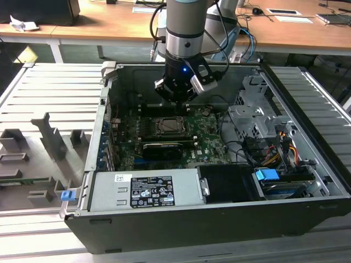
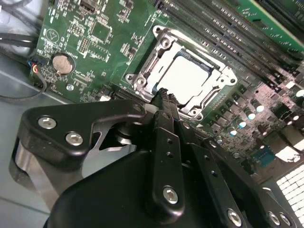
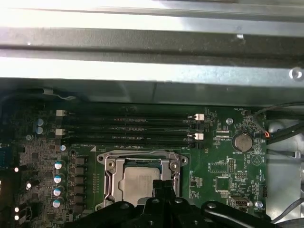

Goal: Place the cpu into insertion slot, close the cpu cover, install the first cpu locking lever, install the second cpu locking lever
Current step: 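Install the second cpu locking lever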

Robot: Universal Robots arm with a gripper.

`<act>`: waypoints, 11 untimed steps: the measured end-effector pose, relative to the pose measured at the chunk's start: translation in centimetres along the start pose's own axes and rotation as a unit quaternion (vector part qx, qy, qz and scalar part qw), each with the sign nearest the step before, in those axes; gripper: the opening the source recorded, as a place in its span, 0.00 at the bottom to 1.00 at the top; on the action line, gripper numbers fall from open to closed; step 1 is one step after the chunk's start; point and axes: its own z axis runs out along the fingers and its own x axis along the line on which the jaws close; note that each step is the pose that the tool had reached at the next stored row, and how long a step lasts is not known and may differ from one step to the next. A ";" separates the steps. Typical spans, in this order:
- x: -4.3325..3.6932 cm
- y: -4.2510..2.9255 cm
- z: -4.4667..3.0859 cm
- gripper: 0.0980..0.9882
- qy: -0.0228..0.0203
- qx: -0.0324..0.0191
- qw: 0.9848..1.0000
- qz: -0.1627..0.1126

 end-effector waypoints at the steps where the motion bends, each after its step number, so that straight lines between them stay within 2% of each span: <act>1: 0.01 -0.29 -0.02 0.01 0.000 -0.002 1.000 0.000; 11: 0.04 -1.23 -0.07 0.01 0.000 -0.005 1.000 0.000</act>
